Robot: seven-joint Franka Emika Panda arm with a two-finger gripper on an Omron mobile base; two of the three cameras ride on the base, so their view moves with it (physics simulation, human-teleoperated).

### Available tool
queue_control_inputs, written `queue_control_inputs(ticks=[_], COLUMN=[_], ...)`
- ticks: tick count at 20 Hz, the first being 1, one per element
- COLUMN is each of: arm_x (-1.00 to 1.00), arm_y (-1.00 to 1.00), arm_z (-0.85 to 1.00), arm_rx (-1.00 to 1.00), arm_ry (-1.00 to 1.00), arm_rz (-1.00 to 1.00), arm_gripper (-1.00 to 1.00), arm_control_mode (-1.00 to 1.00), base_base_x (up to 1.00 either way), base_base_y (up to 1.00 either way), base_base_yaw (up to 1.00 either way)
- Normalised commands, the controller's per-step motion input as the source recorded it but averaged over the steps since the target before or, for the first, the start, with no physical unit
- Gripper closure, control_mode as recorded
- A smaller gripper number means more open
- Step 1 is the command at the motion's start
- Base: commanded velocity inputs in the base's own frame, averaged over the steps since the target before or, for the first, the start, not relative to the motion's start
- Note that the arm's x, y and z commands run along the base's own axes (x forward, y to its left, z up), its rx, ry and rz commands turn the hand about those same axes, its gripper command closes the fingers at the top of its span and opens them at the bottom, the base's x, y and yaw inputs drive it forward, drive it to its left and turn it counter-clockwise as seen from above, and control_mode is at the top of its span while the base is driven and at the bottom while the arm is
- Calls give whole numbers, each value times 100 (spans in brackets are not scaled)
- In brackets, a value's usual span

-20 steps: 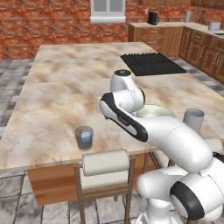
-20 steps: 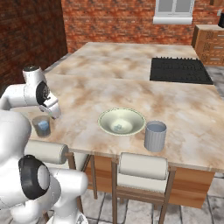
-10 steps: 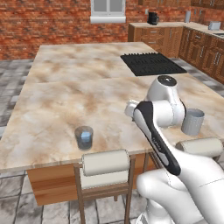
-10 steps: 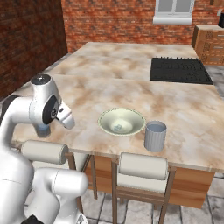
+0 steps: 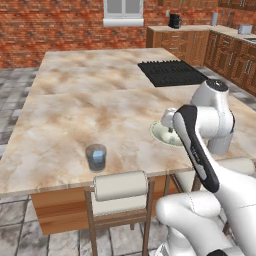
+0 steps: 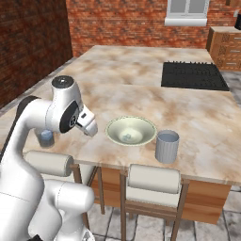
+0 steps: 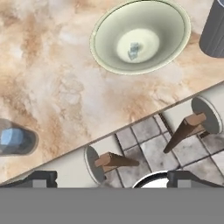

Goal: There are four ice cubes in the ice bowl. Place two ice cubes in each glass of water.

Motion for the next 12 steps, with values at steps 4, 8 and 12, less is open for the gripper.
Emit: queue_control_inputs(ticks=[4, 8, 12], arm_x=[36, 45, 37], arm_y=[-40, -37, -46], arm_z=[-4, -15, -27], arm_rx=[-9, -10, -6], arm_ry=[3, 3, 0], arm_rz=[15, 18, 19], arm_gripper=[-100, -100, -100], arm_control_mode=[-100, -100, -100], base_base_x=[0, 0, 0], base_base_y=[0, 0, 0], base_base_yaw=[0, 0, 0])
